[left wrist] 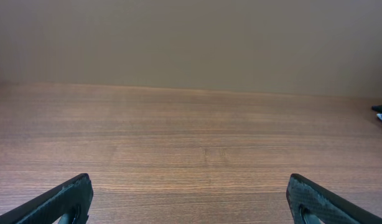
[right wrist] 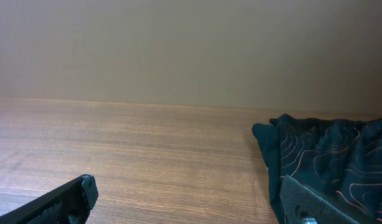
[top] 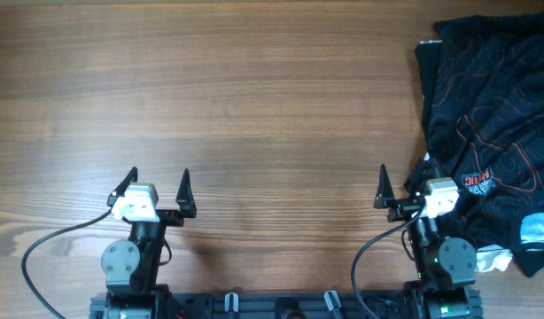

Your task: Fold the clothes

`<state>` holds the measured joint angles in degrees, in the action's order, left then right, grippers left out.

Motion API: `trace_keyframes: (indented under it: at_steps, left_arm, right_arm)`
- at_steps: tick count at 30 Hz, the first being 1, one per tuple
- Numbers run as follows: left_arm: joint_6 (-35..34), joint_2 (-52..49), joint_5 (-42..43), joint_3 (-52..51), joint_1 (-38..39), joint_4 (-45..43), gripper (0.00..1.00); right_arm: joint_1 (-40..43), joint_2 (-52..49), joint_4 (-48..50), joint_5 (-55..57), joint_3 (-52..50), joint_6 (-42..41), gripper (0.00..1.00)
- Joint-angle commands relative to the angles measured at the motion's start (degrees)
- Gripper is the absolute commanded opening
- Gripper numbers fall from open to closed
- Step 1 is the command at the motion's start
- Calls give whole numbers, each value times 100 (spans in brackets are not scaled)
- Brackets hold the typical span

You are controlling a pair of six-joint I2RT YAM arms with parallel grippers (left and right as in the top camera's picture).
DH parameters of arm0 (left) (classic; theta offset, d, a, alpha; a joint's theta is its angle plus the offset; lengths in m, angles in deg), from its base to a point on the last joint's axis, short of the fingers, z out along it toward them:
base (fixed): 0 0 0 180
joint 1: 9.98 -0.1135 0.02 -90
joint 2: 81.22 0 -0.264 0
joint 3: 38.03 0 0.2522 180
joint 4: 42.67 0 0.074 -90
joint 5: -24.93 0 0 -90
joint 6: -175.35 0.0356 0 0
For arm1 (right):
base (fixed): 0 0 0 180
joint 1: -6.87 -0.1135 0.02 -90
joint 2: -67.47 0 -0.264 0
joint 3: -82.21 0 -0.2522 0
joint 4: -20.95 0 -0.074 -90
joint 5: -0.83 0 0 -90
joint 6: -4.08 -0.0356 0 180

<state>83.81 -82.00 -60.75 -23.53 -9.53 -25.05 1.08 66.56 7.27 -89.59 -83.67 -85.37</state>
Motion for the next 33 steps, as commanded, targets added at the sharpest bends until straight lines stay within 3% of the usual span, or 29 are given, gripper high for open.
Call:
trace_keyframes:
  at_steps: [1, 23, 27, 33]
  left_arm:
    - [92, 61, -35, -39, -31, 17, 100]
    - [94, 55, -37, -39, -31, 15, 100]
    - [87, 39, -33, -39, -31, 17, 100]
    - [-695, -74, -33, 98, -31, 42, 100]
  right_arm:
    - [24, -2, 24, -94, -7, 79, 99]
    - [24, -2, 9, -319, -7, 66, 100]
    - [24, -4, 7, -356, 0, -398, 100]
    - [24, -389, -1097, 114, 911, -369, 100]
